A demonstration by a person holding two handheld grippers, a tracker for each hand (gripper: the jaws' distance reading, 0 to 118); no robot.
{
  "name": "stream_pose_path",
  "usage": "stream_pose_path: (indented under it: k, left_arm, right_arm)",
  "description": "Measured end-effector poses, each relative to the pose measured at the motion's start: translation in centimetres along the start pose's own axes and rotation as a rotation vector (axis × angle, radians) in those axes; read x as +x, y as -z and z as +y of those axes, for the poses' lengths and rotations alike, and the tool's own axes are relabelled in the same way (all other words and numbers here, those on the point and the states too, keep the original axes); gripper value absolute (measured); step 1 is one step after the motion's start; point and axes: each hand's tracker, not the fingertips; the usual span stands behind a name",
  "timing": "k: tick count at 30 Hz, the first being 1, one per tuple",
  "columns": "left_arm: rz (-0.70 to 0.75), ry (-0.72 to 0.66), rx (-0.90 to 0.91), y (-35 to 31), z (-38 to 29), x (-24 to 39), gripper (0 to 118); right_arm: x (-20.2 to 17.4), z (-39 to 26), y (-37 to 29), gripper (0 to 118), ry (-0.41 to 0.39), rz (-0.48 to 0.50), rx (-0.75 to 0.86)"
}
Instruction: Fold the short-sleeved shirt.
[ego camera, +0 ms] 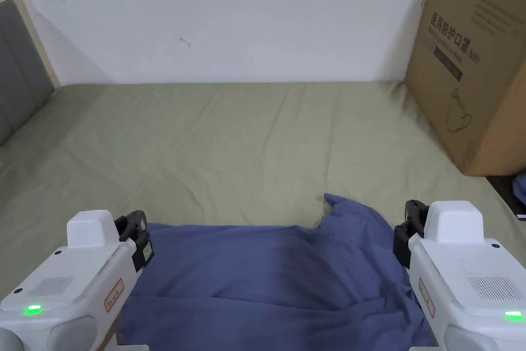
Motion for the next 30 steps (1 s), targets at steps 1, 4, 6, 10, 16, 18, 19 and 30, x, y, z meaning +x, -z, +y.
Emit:
stream_pose_path:
  k: [1, 4, 6, 10, 16, 18, 19, 30]
  left_arm:
    - [-0.003, -0.004, -0.003, 0.4, 0.0, -0.2, 0]
    - [-0.009, -0.018, -0.057, 2.8, 0.4, -0.8, 0]
    - [-0.015, -0.022, -0.103, 5.3, 0.7, -1.5, 0]
    - [-0.010, -0.011, -0.209, 11.4, 1.5, -3.6, 0]
    - [-0.005, -0.064, -0.366, 21.6, 1.3, -7.6, 0]
    - [0.008, -0.082, -0.475, 25.0, 0.7, -8.9, 0]
    - [-0.006, -0.080, -0.510, 26.2, 0.3, -9.3, 6]
    - [0.090, -0.004, -0.727, 33.1, -5.1, -10.0, 80]
  right_arm:
    - [-0.1, 0.0, 0.3, 0, -0.007, 0.001, -0.004]
    - [0.1, 0.1, 1.7, 0, -0.002, 0.002, -0.016]
    - [0.2, 0.2, 3.0, 0, 0.007, 0.003, -0.030]
    - [0.4, 0.2, 5.5, 0, 0.009, 0.001, -0.057]
    - [0.5, -0.1, 9.3, 0, 0.005, -0.017, -0.103]
    - [0.5, -0.3, 10.5, 0, 0.008, -0.025, -0.120]
    - [0.5, -0.4, 11.0, 0, 0.009, -0.028, -0.128]
    - [0.6, -2.0, 14.3, 0, 0.027, -0.046, -0.206]
